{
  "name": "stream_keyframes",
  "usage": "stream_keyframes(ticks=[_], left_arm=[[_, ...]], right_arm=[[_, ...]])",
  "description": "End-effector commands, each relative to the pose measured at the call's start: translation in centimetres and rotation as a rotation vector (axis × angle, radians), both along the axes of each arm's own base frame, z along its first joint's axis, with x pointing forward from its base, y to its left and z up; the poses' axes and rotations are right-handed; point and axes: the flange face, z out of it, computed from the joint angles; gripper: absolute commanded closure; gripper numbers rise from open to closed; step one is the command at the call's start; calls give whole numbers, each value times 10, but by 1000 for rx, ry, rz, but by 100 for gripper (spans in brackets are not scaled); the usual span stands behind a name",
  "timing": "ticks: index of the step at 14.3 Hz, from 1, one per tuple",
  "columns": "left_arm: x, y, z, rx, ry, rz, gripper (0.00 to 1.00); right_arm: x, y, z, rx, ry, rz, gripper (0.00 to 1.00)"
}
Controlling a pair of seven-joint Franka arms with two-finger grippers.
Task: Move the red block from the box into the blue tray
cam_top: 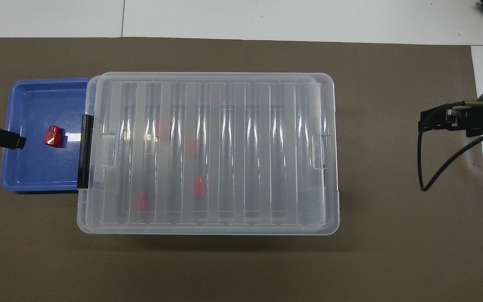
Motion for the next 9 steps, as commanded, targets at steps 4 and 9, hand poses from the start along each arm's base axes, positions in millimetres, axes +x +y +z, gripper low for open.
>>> stream_keyframes(ticks=[4, 9], left_arm=[[2, -6, 2, 16, -14, -17, 0], [-2, -6, 7, 18, -21, -12, 0]], right_arm=[[1, -1, 0, 6, 10, -6, 0], [0, -1, -2, 5, 16, -5, 0]])
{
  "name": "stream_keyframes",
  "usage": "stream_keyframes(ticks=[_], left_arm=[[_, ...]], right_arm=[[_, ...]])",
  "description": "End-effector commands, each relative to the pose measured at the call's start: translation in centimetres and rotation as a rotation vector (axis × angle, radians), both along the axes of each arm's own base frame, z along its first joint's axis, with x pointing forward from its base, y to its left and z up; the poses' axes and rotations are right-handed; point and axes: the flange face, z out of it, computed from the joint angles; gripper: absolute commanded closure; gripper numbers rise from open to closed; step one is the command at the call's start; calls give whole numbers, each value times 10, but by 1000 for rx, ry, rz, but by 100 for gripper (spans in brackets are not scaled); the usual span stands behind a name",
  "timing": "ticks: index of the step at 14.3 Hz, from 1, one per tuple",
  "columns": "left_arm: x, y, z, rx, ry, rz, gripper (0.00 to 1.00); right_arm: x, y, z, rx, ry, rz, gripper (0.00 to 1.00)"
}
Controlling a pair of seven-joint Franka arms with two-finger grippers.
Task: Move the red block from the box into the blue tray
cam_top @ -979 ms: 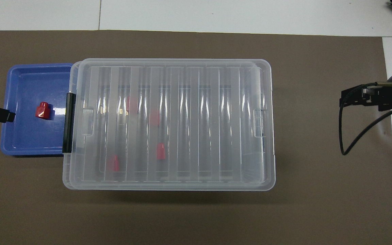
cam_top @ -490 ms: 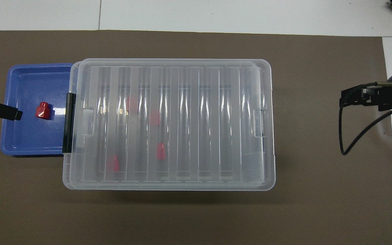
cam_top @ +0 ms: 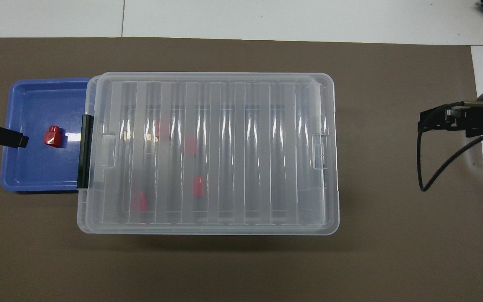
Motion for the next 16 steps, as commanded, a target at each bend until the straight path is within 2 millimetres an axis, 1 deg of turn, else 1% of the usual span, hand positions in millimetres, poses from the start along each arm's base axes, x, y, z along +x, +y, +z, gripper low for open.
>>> stream_keyframes(ticks=[1, 16], left_arm=[[-2, -1, 4, 17, -16, -3, 0], [-3, 8, 4, 16, -12, 15, 0]], right_arm=[[0, -2, -1, 5, 14, -7, 0], [-5, -2, -4, 4, 37, -6, 0]])
